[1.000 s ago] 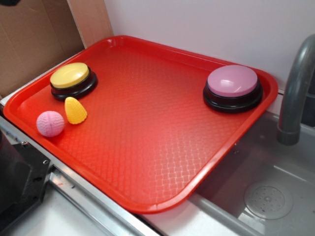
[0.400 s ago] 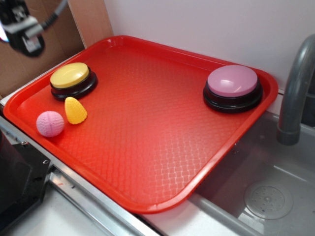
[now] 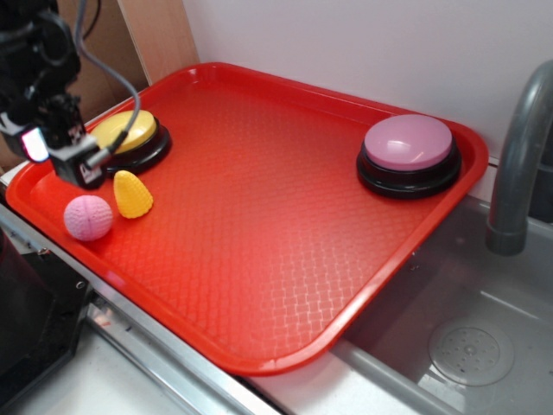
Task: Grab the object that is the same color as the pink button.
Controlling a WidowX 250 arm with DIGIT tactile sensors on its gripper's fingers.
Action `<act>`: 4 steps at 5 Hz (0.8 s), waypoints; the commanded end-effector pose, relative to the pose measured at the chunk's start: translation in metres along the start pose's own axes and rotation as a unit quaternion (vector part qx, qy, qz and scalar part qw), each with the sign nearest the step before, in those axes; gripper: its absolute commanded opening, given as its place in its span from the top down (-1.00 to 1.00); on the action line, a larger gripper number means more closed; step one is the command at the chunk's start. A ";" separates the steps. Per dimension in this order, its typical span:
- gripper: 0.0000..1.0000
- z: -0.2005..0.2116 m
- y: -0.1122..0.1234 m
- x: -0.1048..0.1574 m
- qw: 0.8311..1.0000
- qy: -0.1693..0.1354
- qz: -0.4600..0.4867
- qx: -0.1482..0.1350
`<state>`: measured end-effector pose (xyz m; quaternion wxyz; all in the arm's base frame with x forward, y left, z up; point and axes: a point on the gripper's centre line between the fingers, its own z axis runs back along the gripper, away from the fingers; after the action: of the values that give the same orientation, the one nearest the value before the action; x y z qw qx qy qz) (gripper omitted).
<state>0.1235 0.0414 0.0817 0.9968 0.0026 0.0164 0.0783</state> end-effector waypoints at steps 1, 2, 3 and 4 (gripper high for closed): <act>-1.00 -0.040 0.019 0.003 0.999 0.005 0.036 0.028; -1.00 -0.056 0.021 0.007 0.999 0.011 0.032 -0.007; 0.60 -0.064 0.017 0.008 0.999 0.013 0.042 0.001; 1.00 -0.053 0.015 0.007 0.999 0.013 0.048 0.003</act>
<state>0.1238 0.0524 0.0231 0.9912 -0.0026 0.0413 0.1254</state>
